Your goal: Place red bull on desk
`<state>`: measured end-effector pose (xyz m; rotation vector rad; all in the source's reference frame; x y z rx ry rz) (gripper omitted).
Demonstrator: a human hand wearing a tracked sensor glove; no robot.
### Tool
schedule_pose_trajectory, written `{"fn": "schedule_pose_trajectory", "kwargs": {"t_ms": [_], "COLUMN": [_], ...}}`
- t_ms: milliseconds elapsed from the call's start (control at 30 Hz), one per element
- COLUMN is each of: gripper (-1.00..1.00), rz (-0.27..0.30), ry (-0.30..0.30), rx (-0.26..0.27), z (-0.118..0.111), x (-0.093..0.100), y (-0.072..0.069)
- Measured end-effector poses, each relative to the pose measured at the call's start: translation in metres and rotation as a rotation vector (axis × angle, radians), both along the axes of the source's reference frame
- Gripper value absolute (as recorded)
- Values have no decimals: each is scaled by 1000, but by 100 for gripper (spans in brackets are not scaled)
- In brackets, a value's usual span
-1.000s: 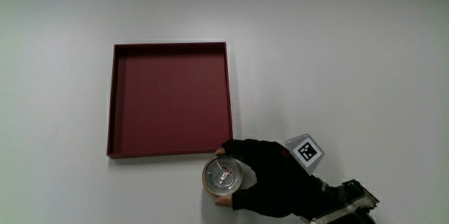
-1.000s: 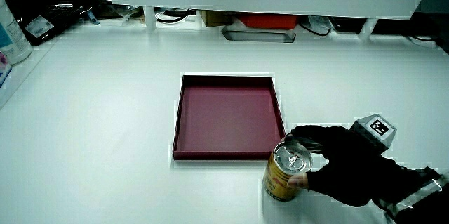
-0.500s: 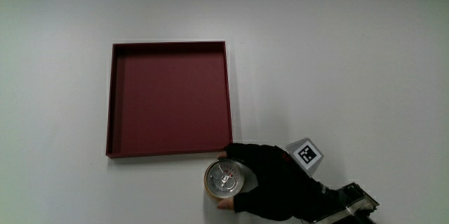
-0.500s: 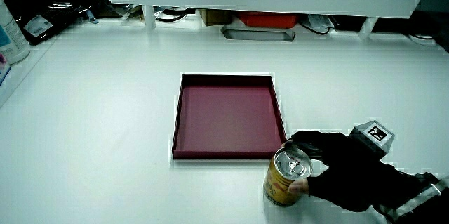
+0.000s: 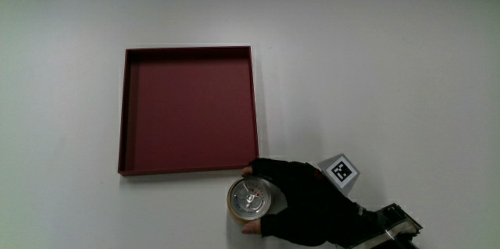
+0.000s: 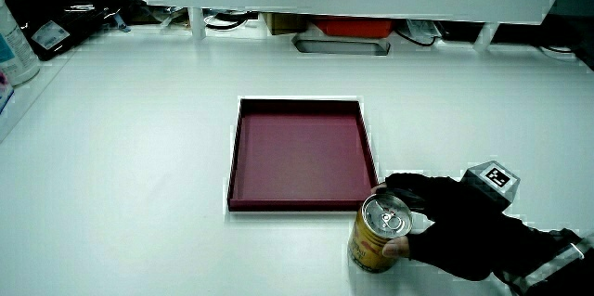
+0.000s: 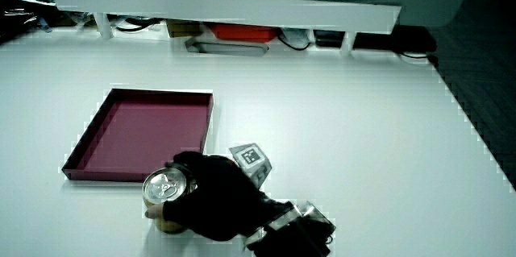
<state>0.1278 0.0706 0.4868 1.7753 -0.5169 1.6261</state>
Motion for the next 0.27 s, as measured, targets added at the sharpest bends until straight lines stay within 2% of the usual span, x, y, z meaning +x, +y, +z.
{"fn": "schedule_pose_trajectory", "kwargs": {"t_ms": [100,200,267], "gripper": [-67,-78,-85], "rz": [-15,-17,-19], "ry": [-11,-32,-19], "rx": [-37,-52,-95], "z": [1,-4,-10], "x": [0,3,8], "y": [-1,-4,-7]}}
